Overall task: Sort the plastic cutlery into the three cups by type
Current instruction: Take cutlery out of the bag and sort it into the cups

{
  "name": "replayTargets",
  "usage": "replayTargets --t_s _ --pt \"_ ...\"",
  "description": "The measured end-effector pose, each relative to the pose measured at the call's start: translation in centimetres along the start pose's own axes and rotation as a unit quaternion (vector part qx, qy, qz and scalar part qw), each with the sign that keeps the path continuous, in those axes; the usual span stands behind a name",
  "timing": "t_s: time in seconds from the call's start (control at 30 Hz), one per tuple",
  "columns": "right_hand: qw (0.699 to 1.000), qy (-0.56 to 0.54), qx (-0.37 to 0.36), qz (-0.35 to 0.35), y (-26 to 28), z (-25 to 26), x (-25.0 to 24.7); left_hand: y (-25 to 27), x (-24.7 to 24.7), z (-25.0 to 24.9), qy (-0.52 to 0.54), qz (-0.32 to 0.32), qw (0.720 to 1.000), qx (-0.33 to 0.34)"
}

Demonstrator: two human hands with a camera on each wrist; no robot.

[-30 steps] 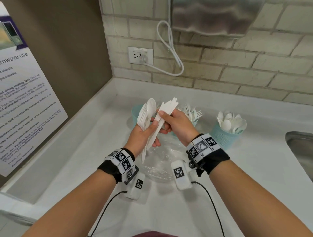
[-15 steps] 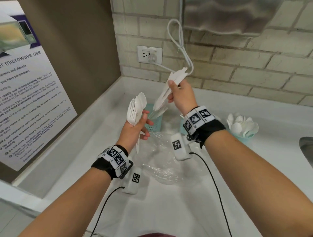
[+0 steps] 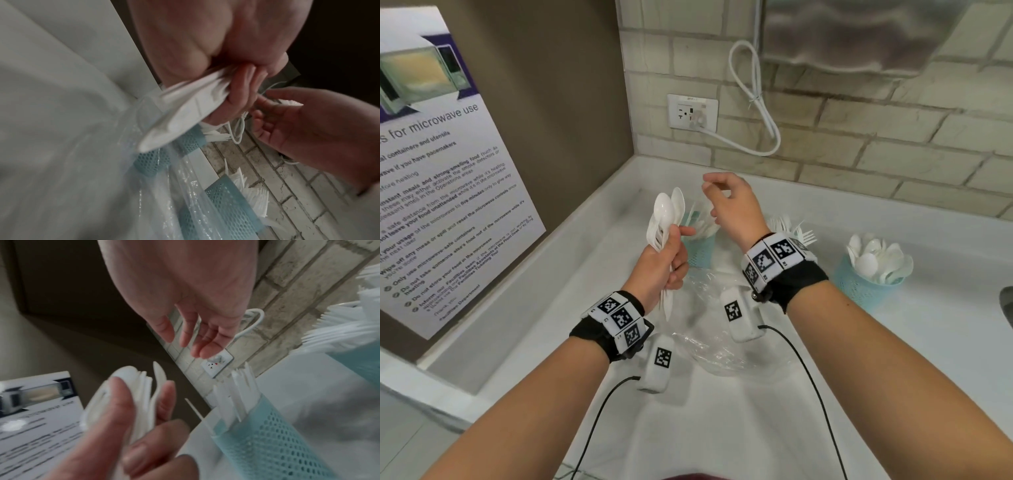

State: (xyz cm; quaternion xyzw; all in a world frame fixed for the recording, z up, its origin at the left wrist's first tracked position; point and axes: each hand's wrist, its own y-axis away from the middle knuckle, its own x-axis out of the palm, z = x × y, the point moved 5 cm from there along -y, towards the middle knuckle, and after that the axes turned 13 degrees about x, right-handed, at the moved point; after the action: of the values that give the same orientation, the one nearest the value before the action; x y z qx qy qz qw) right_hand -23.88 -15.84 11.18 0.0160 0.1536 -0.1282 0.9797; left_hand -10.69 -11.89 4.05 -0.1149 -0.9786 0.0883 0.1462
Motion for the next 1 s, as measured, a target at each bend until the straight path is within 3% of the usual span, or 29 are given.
replayTargets --t_s 0.1,0.23,0.6,0.77,0.87,1.0 --pt "0.998 -0.033 -0.022 0.046 1.8 0.3 0.0 0.1 0.6 0.1 0.009 0.011 1.0 -0.013" --pt "0.992 0.01 -0.052 0.113 3.5 0.3 0.5 0.3 1.6 0.3 0.011 0.042 0.999 -0.032" --pt "0.996 0.069 -0.063 -0.005 4.7 -0.8 -0.3 0.3 2.6 0.1 -0.004 0.085 0.995 -0.047" --pt "0.989 0.118 -0.069 -0.05 4.9 -1.2 -0.1 0.2 2.4 0.2 0.01 0.075 0.995 -0.058" --pt "0.99 0.122 -0.045 -0.044 4.6 -1.8 0.3 0.1 2.5 0.2 0.018 0.071 0.995 -0.06" --pt "0.996 0.087 -0.014 0.021 4.3 -2.0 0.7 0.0 2.2 0.4 0.014 0.062 0.997 -0.053"
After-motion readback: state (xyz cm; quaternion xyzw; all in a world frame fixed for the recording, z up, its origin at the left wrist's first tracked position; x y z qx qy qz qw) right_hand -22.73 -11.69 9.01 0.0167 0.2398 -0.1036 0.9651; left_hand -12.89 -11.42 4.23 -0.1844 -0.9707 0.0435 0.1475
